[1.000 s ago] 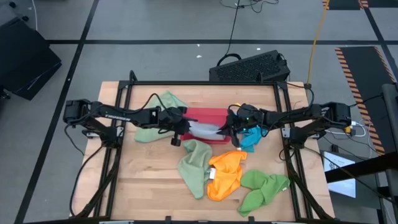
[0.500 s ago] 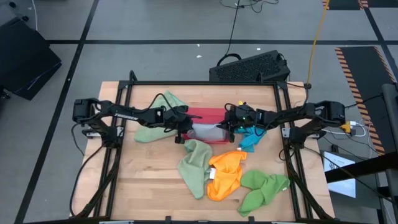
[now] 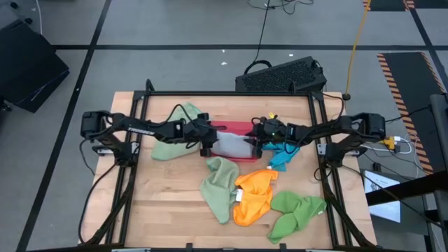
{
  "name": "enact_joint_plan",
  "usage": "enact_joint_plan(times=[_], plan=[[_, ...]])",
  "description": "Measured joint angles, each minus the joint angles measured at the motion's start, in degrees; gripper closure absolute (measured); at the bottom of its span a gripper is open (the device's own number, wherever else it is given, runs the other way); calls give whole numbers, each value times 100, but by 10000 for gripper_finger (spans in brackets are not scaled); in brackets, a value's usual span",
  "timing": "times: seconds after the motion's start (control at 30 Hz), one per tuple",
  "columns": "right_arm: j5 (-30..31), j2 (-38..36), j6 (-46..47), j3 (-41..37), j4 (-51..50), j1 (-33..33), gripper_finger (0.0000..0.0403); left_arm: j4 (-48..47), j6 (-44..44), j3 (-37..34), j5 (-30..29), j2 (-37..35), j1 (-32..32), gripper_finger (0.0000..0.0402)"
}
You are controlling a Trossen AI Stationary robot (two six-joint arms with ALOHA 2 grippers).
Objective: Fold microfiber towels
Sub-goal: Put the folded gray microfiber cloth into the red bin
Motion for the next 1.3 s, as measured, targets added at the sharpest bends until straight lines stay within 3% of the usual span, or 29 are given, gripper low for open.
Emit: enact_joint_plan(times=[0.17,0.27,0.4,0.57,0.73,1.03,1.3], plan=[[577,-371,-8,-2,53,2,249,341,-142,4,264,-326,-15,168],[455,-517,-161,0,412,-2,252,601,-260,4,708,-284,-15,196],[-4,-337,-14,155,568,4,301,738,-180,2,794,9,-5,253],[-194,189,-21,817,-441,42,386,943,-184,2,739,460,139,317],[-183,769,-78,1450,-1465,4,387,844,-420,0,734,787,283,354],[-168,1589,-352,1814,-1598,-52,401,567,-611,2,962,828,469,375],[-171,1799,-468,1856,-1626,-94,399,389,-774,9,1354,1052,666,376]])
